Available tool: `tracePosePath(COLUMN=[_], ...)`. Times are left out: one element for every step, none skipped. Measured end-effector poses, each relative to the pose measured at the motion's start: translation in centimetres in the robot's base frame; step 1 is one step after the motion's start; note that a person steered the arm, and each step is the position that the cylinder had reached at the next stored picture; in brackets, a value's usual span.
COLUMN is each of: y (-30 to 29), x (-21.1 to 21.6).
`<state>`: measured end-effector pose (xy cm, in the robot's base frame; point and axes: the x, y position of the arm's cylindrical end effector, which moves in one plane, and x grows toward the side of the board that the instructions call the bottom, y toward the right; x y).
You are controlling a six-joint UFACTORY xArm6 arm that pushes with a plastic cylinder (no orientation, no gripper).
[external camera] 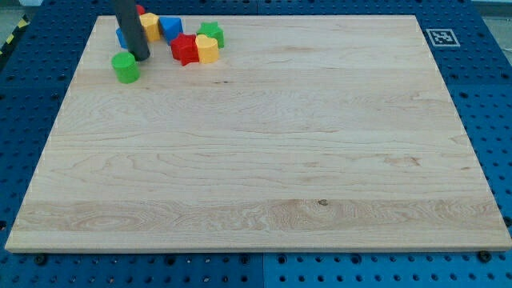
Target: Slide the red circle towards the top center
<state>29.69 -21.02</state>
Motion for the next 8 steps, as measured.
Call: tracePosePath(y=[-4.2,-8.6,-9.2,-8.6,-7.3,-6.9,-3.6,-1.2], x=[0.0,-1.1,-5.0,-7.8,-8.7,-8.7,-8.7,-8.7])
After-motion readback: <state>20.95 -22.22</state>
